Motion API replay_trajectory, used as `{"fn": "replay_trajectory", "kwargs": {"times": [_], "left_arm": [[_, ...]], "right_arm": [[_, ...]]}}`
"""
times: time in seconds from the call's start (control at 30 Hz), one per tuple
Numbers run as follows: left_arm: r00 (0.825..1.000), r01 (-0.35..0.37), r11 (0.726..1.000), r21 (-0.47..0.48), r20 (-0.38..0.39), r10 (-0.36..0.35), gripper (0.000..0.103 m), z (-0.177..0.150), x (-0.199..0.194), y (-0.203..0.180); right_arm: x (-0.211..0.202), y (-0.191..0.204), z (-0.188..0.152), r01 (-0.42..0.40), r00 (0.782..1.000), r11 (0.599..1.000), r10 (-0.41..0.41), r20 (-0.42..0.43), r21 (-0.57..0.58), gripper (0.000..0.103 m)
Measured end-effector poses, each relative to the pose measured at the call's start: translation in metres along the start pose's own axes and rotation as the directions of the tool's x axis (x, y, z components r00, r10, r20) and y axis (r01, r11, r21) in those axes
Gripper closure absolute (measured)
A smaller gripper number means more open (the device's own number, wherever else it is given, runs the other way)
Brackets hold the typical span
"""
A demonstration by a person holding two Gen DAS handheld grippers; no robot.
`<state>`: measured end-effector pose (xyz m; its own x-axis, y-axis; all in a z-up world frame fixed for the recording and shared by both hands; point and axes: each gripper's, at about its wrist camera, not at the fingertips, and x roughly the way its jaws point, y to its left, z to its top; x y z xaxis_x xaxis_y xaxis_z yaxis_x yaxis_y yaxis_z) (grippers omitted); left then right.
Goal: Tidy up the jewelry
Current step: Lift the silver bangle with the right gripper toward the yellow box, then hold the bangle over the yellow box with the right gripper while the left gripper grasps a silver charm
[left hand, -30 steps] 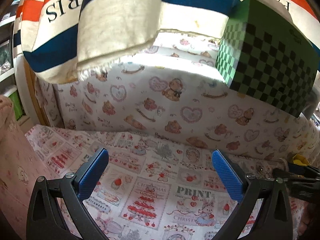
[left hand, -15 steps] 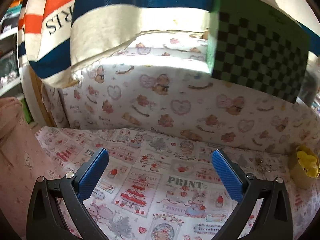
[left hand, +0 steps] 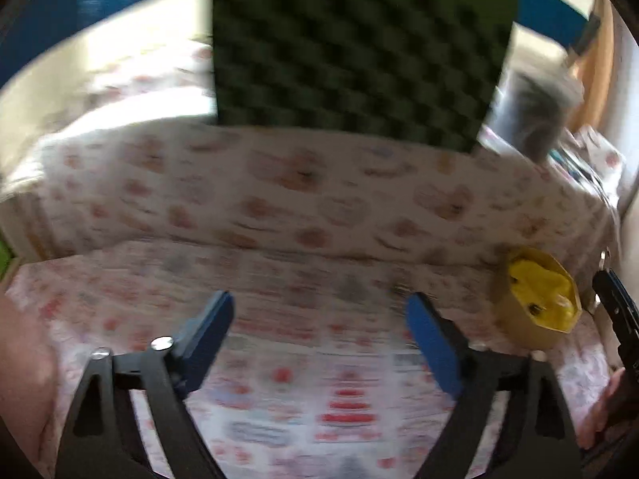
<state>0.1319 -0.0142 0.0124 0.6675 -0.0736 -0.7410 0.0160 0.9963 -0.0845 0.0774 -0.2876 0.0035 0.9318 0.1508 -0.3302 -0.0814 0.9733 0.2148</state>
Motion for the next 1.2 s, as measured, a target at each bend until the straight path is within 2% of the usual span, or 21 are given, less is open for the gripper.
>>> {"fn": "replay_trajectory", "kwargs": {"times": [0.07, 0.13, 0.2, 0.27, 0.3, 0.43, 0.53, 0.63, 0.77, 0.8, 0.87, 1.03, 1.17, 1.2], "left_arm": [[0.995, 0.041, 0.998, 0.038, -0.091, -0.037, 0.031, 0.007, 0.018, -0.018], [0.987, 0.007, 0.995, 0.101, -0.158, 0.009, 0.051, 0.010, 0.034, -0.039], [0.986, 0.015, 0.992, 0.125, -0.165, 0.006, 0.057, 0.013, 0.043, -0.053], [0.984, 0.006, 0.994, 0.111, -0.180, 0.014, 0.064, 0.018, 0.053, -0.059], [0.983, -0.007, 0.995, 0.095, -0.180, 0.024, 0.073, 0.020, 0.058, -0.059], [0.977, 0.035, 0.998, 0.047, -0.210, -0.025, 0.085, 0.028, 0.076, -0.061], [0.976, 0.038, 0.999, 0.026, -0.214, -0.031, 0.088, 0.029, 0.084, -0.063], [0.972, 0.012, 1.000, 0.015, -0.234, -0.009, 0.088, 0.031, 0.093, -0.069], [0.955, -0.009, 1.000, 0.028, -0.296, 0.017, 0.090, 0.031, 0.108, -0.071], [0.955, -0.006, 1.000, 0.031, -0.297, 0.014, 0.095, 0.030, 0.109, -0.072], [0.955, 0.018, 0.999, 0.033, -0.298, -0.007, 0.096, 0.031, 0.109, -0.075], [0.978, 0.016, 0.995, 0.094, -0.209, 0.004, 0.096, 0.034, 0.067, -0.083], [0.983, 0.083, 0.989, 0.121, -0.175, -0.061, 0.096, 0.033, 0.019, -0.090], [0.980, 0.120, 0.988, 0.101, -0.173, -0.102, 0.096, 0.029, 0.004, -0.089]], "right_arm": [[-0.003, -0.003, 0.000, 0.029, 0.999, 1.000, -0.029, 0.025, -0.006, 0.036], [-0.004, -0.004, 0.000, 0.056, 0.998, 0.998, -0.055, 0.038, -0.026, 0.036], [-0.004, -0.002, -0.001, 0.075, 0.996, 0.996, -0.072, 0.056, -0.053, 0.036], [-0.003, -0.001, -0.001, 0.094, 0.994, 0.993, -0.089, 0.067, -0.077, 0.036], [-0.004, -0.001, -0.001, 0.091, 0.994, 0.993, -0.085, 0.070, -0.074, 0.036], [-0.002, -0.002, -0.001, 0.090, 0.994, 0.993, -0.085, 0.072, -0.079, 0.036], [0.000, -0.003, -0.001, 0.086, 0.994, 0.993, -0.081, 0.068, -0.078, 0.036], [0.006, -0.004, -0.003, 0.082, 0.996, 0.994, -0.080, 0.040, -0.070, 0.036], [0.002, -0.006, -0.004, 0.094, 0.994, 0.993, -0.090, 0.059, -0.071, 0.036], [0.003, -0.006, -0.003, 0.095, 0.994, 0.993, -0.091, 0.055, -0.067, 0.036], [0.004, -0.008, -0.003, 0.095, 0.995, 0.994, -0.092, 0.050, -0.060, 0.036], [0.003, -0.012, -0.002, 0.094, 0.994, 0.995, -0.092, 0.052, -0.036, 0.036], [0.001, -0.020, 0.001, 0.060, 0.997, 0.998, -0.061, 0.044, 0.032, 0.036], [0.000, -0.023, 0.002, 0.053, 0.998, 0.998, -0.055, 0.043, 0.047, 0.036]]}}
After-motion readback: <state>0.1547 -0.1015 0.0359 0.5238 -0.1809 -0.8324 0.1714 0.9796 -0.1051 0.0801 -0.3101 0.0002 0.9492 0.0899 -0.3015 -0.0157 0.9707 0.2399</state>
